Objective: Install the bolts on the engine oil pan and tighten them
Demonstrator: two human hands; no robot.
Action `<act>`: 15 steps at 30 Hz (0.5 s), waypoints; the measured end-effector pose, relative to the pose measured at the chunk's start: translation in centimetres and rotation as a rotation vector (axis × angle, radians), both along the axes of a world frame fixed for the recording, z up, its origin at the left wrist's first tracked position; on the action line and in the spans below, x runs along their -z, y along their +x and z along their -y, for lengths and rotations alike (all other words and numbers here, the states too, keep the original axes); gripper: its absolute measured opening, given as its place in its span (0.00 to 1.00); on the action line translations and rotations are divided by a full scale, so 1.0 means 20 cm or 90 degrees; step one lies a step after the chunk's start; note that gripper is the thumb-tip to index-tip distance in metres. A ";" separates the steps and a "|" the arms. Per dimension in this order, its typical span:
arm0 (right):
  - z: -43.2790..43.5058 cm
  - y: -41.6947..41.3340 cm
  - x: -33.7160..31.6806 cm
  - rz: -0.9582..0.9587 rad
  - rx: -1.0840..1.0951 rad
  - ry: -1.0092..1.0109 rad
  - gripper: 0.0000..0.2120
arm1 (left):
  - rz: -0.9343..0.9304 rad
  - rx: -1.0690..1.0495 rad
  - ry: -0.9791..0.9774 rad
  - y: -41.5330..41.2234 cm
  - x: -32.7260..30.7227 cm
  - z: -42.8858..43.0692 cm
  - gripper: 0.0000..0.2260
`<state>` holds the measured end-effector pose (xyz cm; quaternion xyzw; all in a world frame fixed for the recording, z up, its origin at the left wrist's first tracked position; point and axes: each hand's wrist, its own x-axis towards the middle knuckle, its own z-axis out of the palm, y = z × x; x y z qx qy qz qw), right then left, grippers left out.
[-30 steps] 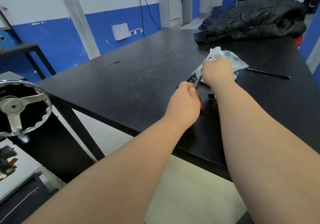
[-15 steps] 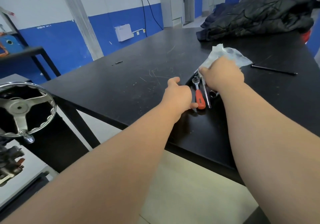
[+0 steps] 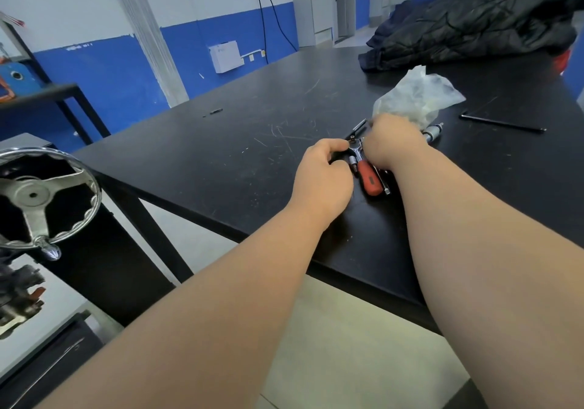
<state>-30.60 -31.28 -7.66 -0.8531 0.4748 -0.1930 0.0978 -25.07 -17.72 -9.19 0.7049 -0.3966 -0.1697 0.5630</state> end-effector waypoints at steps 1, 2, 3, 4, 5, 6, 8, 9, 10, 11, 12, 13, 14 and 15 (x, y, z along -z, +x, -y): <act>0.01 -0.01 0.01 0.016 0.021 -0.006 0.13 | 0.004 -0.009 0.004 0.00 0.00 0.00 0.19; 0.01 -0.01 0.01 0.028 0.044 -0.017 0.13 | 0.011 -0.012 0.010 0.00 0.00 0.00 0.19; 0.01 -0.02 0.00 0.029 0.067 -0.031 0.13 | 0.021 -0.010 0.015 -0.01 0.00 0.00 0.19; 0.02 -0.02 0.01 0.025 0.084 -0.044 0.13 | 0.031 -0.003 0.017 -0.01 0.00 0.00 0.18; 0.02 -0.02 0.01 0.019 0.089 -0.047 0.14 | 0.042 0.005 0.017 -0.01 0.00 0.00 0.17; 0.02 -0.01 0.00 0.013 0.081 -0.036 0.14 | 0.058 0.009 0.015 -0.01 0.01 0.01 0.16; 0.02 0.00 0.00 -0.001 0.050 -0.006 0.15 | 0.109 -0.009 0.006 -0.01 0.03 0.01 0.15; 0.02 0.00 0.00 -0.007 0.042 0.004 0.17 | 0.145 -0.033 0.008 -0.01 0.04 0.01 0.15; 0.02 0.00 0.00 -0.013 0.042 0.014 0.20 | 0.187 -0.063 0.019 -0.01 0.05 0.02 0.16; 0.01 -0.01 0.01 -0.020 0.041 0.019 0.21 | 0.233 -0.094 0.047 0.01 0.05 0.03 0.18; 0.00 -0.02 0.01 -0.025 0.033 0.018 0.21 | 0.292 -0.118 0.100 0.04 0.05 0.03 0.21; -0.01 -0.02 0.01 -0.021 0.019 0.015 0.19 | 0.373 -0.121 0.172 0.09 0.04 0.04 0.24; -0.01 -0.02 0.01 -0.002 0.003 0.012 0.17 | 0.455 -0.097 0.243 0.15 0.03 0.05 0.26; -0.02 -0.03 0.01 0.036 -0.012 0.009 0.16 | 0.507 -0.053 0.290 0.20 0.02 0.05 0.25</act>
